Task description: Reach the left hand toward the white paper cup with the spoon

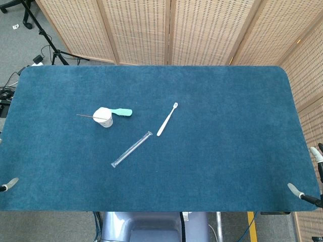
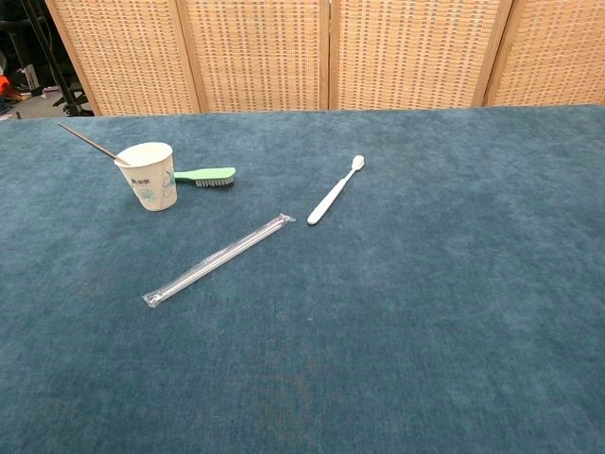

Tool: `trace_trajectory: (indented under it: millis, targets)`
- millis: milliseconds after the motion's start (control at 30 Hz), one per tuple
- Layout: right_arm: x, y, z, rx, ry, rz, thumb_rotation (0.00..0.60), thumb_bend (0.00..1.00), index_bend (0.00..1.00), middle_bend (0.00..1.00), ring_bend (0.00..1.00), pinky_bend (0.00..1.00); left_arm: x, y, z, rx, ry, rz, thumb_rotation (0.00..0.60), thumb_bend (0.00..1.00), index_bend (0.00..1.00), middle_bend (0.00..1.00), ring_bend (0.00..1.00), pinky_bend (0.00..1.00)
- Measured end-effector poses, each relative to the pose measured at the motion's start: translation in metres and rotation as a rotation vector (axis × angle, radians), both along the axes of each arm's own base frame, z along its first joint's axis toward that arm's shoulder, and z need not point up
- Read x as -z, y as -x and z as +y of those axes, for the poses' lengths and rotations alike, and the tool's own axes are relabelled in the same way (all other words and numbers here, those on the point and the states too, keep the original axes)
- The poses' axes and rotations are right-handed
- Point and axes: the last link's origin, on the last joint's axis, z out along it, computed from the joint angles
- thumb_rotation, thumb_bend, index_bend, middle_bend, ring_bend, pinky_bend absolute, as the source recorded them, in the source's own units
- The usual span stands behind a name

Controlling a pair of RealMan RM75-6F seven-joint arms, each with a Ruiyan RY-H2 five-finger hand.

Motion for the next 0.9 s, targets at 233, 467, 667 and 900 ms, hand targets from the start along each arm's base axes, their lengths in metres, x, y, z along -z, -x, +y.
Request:
trace_trajectory:
  millis: [233, 467, 667, 900]
  targets:
    - [0.000, 0.000, 0.000, -0.002, 0.006, 0.002, 0.600, 0.00, 0.00, 0.00, 0.00, 0.00, 0.001, 0.000, 0.000, -0.003, 0.003, 0.001, 0.600, 0.02, 0.00, 0.00, 0.00, 0.00]
    - [0.000, -0.001, 0.001, -0.009, 0.008, -0.002, 0.600, 0.00, 0.00, 0.00, 0.00, 0.00, 0.000, 0.001, -0.001, 0.000, -0.002, -0.003, 0.600, 0.03, 0.00, 0.00, 0.00, 0.00]
    - [0.000, 0.000, -0.001, -0.002, 0.003, -0.006, 0.600, 0.00, 0.00, 0.00, 0.00, 0.00, 0.005, 0.002, 0.008, -0.006, 0.021, -0.008, 0.600, 0.23, 0.00, 0.58, 0.49, 0.19]
    - [-0.006, 0.002, -0.002, -0.002, 0.009, -0.051, 0.600, 0.00, 0.00, 0.00, 0.00, 0.00, 0.024, -0.001, 0.029, 0.020, 0.098, -0.204, 0.600, 0.85, 0.00, 0.95, 1.00, 0.97]
